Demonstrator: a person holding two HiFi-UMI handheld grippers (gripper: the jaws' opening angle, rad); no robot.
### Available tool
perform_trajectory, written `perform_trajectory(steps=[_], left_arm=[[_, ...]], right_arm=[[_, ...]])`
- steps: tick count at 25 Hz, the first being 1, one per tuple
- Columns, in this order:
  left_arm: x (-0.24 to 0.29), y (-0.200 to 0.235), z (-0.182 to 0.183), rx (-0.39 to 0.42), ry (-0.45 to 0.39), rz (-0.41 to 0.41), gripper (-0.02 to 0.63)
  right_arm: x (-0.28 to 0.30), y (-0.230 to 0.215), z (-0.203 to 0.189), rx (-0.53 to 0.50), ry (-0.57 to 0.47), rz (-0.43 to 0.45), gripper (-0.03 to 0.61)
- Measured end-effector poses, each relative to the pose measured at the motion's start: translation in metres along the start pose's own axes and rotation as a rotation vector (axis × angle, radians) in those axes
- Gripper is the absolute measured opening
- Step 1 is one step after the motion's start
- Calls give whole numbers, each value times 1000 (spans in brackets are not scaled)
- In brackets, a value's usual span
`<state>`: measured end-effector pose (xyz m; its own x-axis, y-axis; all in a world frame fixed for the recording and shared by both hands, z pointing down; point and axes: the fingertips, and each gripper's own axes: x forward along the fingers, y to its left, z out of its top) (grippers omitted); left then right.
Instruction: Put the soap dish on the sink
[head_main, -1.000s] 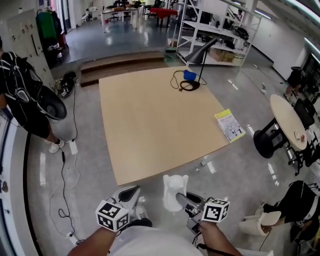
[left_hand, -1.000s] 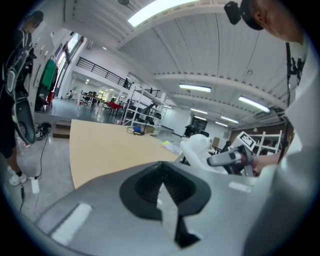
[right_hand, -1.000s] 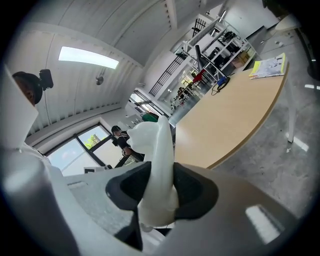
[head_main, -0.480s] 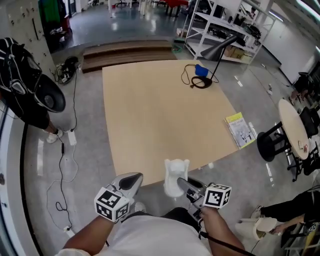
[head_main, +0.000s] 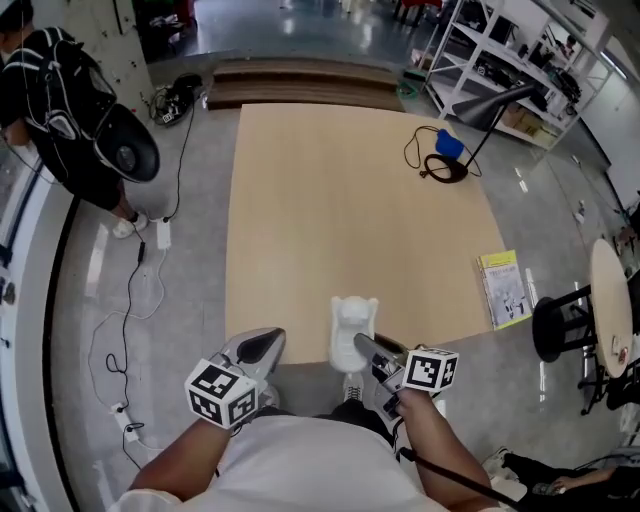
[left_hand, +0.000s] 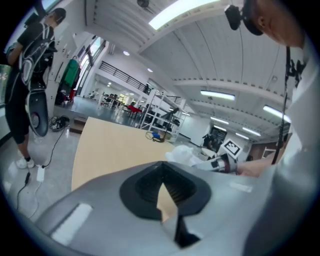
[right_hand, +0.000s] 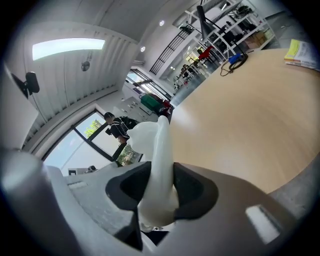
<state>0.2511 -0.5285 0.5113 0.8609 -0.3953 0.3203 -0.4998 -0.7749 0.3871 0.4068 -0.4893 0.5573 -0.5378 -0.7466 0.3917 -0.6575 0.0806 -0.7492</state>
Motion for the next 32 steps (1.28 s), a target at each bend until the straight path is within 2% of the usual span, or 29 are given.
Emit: perform_trajectory(steps=[3,7,12,17,22,24,27,32], left_arm=[[9,-3,4,-56,-30,69,6],[21,-10,7,-60,-40,132,5],[21,-16,5,-102,-33,206,6],[17,-15,2,-130,-39,246,6],[18,-20,-2,-125,-13,221,6],[15,-20,-2,-123,-12,210,6],[11,-19,-1,-117,-9,203,6],[10,-13,-2,-104,-9,196,6]], right_arm=[[14,-34,5,66,69,3,141],[40,-75,3,123,179,-17,141],[72,-91,-14,232,278,19,141],[83,-101,-27,286,307,12,141],[88,-109,-31,319,294,-20,146],[89,-113,-32,302,293,-59,154],[92,-118,-33,224,322,-123,169],[93,-118,-33,-25,393,-219,202]])
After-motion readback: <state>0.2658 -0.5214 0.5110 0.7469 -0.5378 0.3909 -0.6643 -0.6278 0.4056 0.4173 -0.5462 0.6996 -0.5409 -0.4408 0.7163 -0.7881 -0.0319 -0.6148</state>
